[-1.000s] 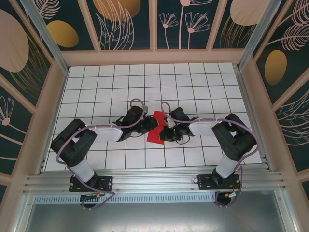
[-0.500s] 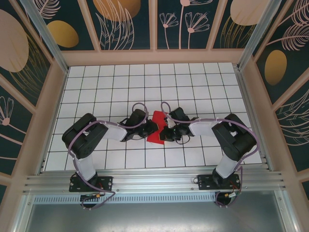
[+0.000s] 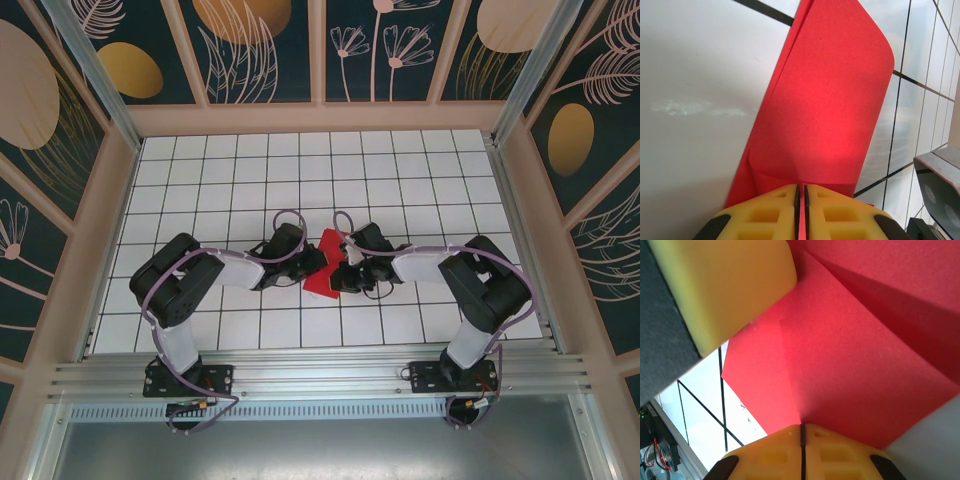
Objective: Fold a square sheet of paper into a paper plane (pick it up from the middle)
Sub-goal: Fold the triangle a second time at the center of the table.
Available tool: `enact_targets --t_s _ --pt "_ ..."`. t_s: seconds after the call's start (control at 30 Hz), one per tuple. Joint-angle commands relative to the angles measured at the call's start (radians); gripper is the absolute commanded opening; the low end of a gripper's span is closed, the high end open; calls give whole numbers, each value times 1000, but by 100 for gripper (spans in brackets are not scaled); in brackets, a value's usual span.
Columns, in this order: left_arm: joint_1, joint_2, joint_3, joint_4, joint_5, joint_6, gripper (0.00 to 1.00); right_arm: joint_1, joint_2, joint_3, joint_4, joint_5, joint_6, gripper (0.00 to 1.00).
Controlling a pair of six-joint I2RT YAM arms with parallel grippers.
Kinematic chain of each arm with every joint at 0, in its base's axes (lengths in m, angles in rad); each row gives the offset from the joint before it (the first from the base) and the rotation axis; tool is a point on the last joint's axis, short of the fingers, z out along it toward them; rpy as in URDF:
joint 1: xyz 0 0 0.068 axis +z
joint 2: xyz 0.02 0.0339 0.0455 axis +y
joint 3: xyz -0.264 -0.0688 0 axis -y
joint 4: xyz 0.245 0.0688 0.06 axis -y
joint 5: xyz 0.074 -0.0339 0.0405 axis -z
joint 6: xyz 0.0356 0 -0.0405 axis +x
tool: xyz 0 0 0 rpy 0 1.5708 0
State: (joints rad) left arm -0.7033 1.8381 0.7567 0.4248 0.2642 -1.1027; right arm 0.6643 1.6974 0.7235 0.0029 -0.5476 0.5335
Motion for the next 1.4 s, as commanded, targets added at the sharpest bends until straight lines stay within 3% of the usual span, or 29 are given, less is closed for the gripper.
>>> enact_targets --t_s 0.0,0.63,0.8,1.07,1.27,1.37 --pt "37 -7 13 -78 -98 50 13 3 19 -46 -87 40 -10 9" --pt "101 -12 96 -179 -126 116 20 1 11 -40 -96 40 -13 9" --pt "101 -83 68 -138 -49 108 19 1 10 -28 -95 41 -16 9" --pt "82 -147 -55 116 192 44 10 1 -11 0 -79 29 -18 9" --pt "46 -40 -10 133 242 43 10 1 -13 16 -83 33 -21 9" --pt "42 -1 3 113 197 37 9 2 -15 17 -86 32 -20 10"
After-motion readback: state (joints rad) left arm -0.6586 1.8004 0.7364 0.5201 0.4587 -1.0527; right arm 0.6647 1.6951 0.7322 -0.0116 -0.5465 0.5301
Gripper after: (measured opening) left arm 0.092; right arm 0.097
